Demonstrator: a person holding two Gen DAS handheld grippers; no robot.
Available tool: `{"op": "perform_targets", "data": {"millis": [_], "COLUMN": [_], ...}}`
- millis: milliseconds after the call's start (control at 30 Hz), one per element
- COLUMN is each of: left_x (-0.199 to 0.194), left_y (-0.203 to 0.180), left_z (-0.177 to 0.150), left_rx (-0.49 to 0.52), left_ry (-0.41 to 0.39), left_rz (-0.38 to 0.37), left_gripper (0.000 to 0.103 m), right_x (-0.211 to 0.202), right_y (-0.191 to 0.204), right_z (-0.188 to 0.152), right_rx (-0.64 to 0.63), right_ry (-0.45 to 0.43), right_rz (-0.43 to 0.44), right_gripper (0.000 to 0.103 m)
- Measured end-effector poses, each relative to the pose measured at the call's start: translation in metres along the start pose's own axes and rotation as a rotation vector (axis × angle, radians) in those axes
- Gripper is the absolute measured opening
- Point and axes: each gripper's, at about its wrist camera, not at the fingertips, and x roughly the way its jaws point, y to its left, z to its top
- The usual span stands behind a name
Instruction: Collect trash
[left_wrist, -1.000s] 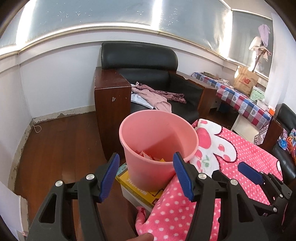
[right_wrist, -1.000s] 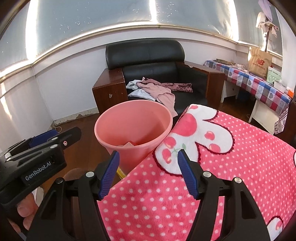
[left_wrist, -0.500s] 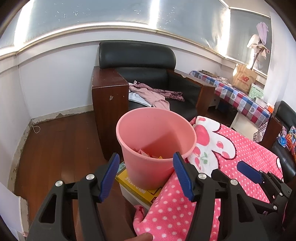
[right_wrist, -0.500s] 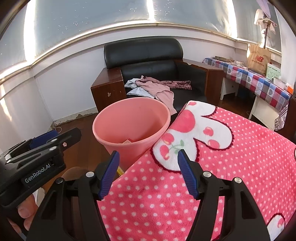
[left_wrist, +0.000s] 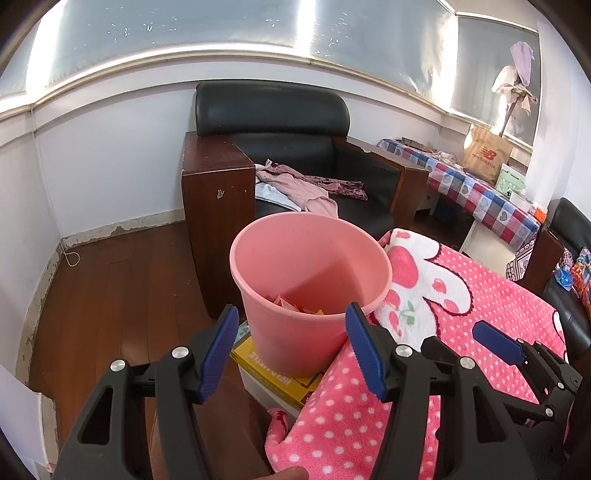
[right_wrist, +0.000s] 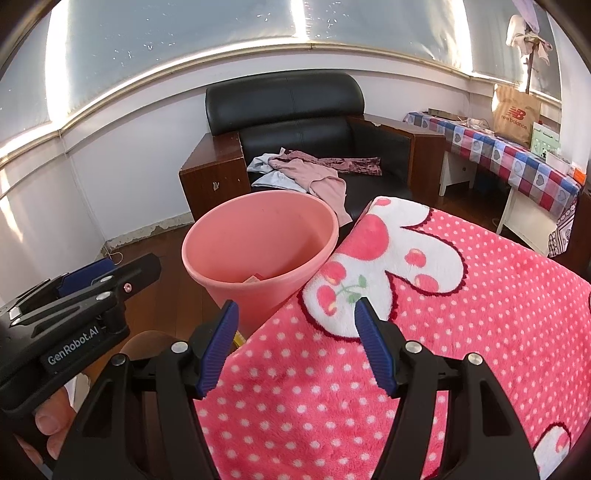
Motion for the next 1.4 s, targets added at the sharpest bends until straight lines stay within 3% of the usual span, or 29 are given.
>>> {"op": "perform_targets", "data": {"millis": [1400], "left_x": [0.0053], "left_y": [-0.0034], "left_z": [-0.0054], "left_rx": [0.017], "left_ry": [0.007], "left_rz": [-0.007], "left_gripper": [0.06], "right_x": [-0.0003], "right_y": [-0.0026], "right_z": [-0.001], "right_rx": [-0.001], "right_ry": [-0.004], "right_rz": [-0.003], "right_gripper": [0.066]}}
